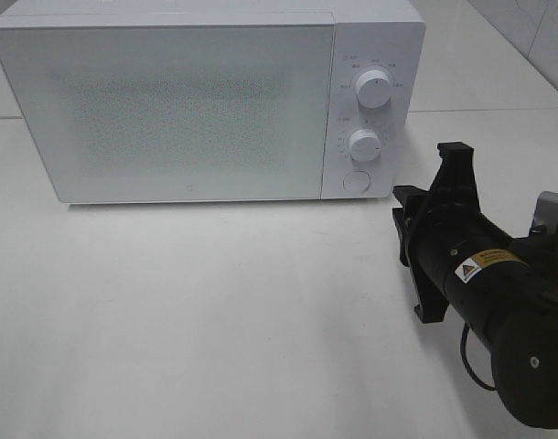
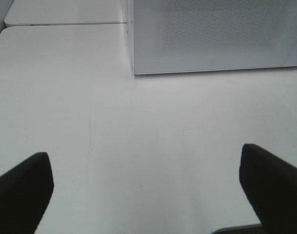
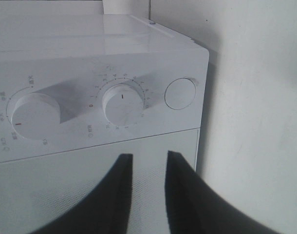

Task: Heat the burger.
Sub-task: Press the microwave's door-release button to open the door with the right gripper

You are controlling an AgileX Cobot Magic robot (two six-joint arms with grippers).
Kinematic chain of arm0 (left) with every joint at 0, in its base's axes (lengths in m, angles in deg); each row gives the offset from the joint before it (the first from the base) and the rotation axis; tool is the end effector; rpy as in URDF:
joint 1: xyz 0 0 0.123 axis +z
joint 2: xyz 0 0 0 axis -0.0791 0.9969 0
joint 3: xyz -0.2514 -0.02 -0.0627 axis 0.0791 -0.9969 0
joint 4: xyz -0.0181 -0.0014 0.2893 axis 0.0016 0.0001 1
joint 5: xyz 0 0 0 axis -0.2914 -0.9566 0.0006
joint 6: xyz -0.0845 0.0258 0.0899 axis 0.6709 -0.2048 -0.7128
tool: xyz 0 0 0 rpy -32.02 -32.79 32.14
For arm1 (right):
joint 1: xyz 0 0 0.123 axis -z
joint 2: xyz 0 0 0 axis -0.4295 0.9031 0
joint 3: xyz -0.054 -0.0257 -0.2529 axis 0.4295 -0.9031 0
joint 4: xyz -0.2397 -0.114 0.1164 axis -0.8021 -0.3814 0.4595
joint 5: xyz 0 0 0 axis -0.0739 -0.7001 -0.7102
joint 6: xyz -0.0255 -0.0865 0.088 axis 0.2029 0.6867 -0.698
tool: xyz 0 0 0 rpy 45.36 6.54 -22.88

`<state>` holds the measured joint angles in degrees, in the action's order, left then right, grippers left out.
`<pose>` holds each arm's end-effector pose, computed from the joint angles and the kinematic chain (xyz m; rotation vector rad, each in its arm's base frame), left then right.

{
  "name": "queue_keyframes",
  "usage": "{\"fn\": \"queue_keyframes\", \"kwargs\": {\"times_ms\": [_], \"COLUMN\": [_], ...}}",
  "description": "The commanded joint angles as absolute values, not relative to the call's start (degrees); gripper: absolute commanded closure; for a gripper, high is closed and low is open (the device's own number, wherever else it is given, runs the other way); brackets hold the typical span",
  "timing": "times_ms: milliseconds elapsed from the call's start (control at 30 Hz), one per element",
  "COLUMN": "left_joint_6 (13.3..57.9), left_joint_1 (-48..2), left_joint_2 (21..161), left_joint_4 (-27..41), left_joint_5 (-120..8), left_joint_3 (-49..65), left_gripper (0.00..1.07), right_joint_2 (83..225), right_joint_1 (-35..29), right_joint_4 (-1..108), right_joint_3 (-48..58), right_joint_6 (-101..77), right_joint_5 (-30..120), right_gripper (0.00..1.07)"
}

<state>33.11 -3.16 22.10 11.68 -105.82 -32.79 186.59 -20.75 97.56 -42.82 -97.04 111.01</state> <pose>0.0816 -0.0169 0.2867 0.0978 2.0156 -0.1190 0.2429 0.1340 0.0657 1.3086 1.4119 1.1608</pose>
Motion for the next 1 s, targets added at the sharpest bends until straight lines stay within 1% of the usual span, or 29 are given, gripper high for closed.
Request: {"fn": "queue_keyframes", "kwargs": {"times_ms": [33, 67, 100, 133, 167, 267, 433, 633, 867, 1000], "left_joint_6": [33.28, 33.28, 33.28, 33.28, 33.28, 33.28, 33.28, 33.28, 33.28, 33.28], "left_joint_1": [-3.05, -3.05, -3.05, -3.05, -3.05, -3.05, -3.05, -3.05, -3.05, -3.05], "left_joint_2": [21.70, 21.70, 21.70, 21.70, 21.70, 21.70, 21.70, 21.70, 21.70, 21.70], "left_joint_4": [11.17, 11.17, 11.17, 11.17, 11.17, 11.17, 11.17, 11.17, 11.17, 11.17], "left_joint_5": [-105.93, -105.93, -105.93, -105.93, -105.93, -105.93, -105.93, -105.93, -105.93, -105.93], "left_joint_3": [-32.91, -32.91, -32.91, -32.91, -32.91, -32.91, -32.91, -32.91, -32.91, -32.91], "left_gripper": [0.10, 0.10, 0.10, 0.10, 0.10, 0.10, 0.10, 0.10, 0.10, 0.10], "right_joint_2": [186.53, 186.53, 186.53, 186.53, 186.53, 186.53, 186.53, 189.74, 193.92, 194.90], "right_joint_1": [-20.92, -20.92, -20.92, -20.92, -20.92, -20.52, -20.52, -20.52, -20.23, -18.00], "right_joint_4": [97.61, 97.61, 97.61, 97.61, 97.61, 97.56, 100.42, 100.02, 96.76, 94.92], "right_joint_3": [-42.82, -42.82, -42.82, -42.82, -42.82, -42.82, -42.82, -42.59, -40.13, -39.15], "right_joint_6": [-98.82, -99.85, -99.85, -99.85, -99.62, -98.82, -96.87, -98.65, -102.60, -103.06], "right_joint_5": [114.74, 114.05, 113.82, 113.82, 113.65, 113.59, 111.99, 112.79, 112.56, 112.16], "right_gripper": [0.91, 1.00, 1.04, 1.04, 1.07, 1.07, 1.07, 1.07, 1.07, 1.07]}}
